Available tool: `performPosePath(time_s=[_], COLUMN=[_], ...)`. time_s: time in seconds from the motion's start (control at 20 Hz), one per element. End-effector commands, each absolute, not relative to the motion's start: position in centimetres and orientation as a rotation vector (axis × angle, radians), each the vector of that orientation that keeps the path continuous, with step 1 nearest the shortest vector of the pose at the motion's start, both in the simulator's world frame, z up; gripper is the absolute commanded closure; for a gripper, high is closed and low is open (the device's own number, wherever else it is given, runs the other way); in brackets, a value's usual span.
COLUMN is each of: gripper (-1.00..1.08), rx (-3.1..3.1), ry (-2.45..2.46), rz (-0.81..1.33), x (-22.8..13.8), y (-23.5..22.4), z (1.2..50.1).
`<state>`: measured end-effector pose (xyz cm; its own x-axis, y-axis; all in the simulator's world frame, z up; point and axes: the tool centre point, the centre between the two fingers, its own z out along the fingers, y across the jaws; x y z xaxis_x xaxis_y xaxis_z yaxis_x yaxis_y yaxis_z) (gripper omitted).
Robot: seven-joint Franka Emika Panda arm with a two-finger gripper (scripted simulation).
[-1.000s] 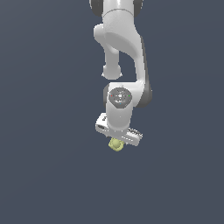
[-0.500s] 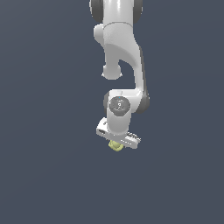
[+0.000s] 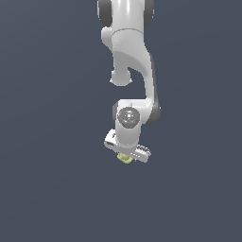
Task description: Pick up the object and move it to a goal position.
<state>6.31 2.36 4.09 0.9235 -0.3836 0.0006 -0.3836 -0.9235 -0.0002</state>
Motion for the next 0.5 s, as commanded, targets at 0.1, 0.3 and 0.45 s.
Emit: performPosePath(time_s=[0.1, 0.3, 0.45], gripper=[1.08, 1.08, 1.08], rx=[-3.081, -3.081, -3.081], ry=[0.614, 0.615, 0.615], rz=[0.0, -0.002, -0.002], x=[6.29, 6.33, 6.26], y=[2.38, 2.33, 2.43], z=[4.04, 4.11, 4.31])
